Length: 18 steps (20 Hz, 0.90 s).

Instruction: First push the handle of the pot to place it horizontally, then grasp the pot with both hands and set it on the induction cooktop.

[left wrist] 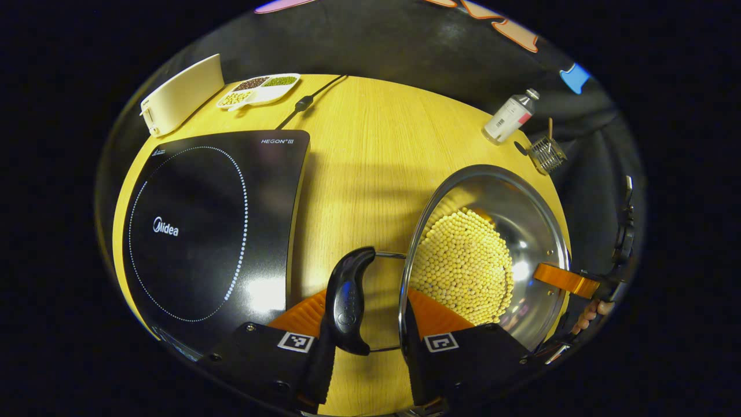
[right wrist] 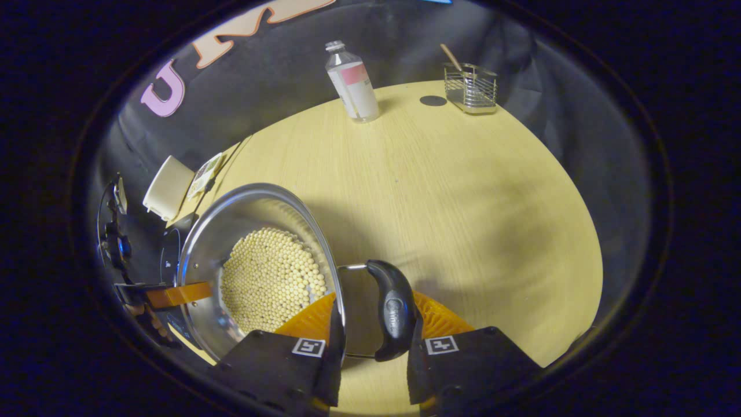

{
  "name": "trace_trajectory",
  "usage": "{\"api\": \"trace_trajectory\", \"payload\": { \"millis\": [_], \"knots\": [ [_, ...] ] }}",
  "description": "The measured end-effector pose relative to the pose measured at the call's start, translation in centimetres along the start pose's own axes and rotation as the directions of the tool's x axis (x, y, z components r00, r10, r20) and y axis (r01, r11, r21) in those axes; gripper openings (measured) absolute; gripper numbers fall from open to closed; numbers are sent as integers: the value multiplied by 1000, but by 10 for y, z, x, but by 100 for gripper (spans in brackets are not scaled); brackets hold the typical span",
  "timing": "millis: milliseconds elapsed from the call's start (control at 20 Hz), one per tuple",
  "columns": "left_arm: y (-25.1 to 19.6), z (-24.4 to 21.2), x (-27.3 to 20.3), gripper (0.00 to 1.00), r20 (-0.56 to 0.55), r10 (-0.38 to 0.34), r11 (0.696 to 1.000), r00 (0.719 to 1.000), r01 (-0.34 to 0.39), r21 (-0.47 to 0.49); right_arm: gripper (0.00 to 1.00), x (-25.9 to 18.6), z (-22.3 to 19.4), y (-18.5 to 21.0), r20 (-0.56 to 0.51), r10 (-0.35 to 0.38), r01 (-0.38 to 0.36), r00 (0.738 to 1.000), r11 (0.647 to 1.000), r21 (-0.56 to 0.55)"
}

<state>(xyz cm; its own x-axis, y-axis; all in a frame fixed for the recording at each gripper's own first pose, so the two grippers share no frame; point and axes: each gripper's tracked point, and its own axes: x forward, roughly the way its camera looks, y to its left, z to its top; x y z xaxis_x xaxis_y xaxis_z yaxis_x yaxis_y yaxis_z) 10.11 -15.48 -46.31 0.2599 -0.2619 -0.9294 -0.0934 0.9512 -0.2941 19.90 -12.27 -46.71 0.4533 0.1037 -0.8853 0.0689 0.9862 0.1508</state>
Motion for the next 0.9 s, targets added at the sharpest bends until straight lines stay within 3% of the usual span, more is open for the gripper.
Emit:
{"api": "trace_trajectory", "payload": {
  "millis": [100, 150, 350, 650, 800, 900],
  "knots": [
    [-2, 5, -15, 57, 30, -1, 1000, 1000, 1, 11, 41, -8, 4, 0, 12, 11, -11, 1000, 1000, 9],
    [0, 8, -18, 54, 44, -1, 1000, 999, 0, 12, 47, -12, 7, 2, 19, 18, -18, 1000, 1000, 11],
    [10, 14, -53, 54, 62, 20, 1000, 998, -21, 12, 47, -31, 6, 23, 41, 51, -52, 998, 999, 14],
    [54, 31, -91, 54, 102, 60, 998, 993, -61, 11, 47, -47, 8, 80, 68, 113, -114, 991, 993, 8],
    [85, 40, -104, 54, 121, 60, 998, 991, -61, 8, 44, -48, 7, 116, 81, 119, -119, 990, 993, -5],
    [110, 45, -107, 54, 121, 48, 999, 992, -48, 0, 47, -48, 4, 142, 87, 110, -110, 990, 994, -11]
  ]
}}
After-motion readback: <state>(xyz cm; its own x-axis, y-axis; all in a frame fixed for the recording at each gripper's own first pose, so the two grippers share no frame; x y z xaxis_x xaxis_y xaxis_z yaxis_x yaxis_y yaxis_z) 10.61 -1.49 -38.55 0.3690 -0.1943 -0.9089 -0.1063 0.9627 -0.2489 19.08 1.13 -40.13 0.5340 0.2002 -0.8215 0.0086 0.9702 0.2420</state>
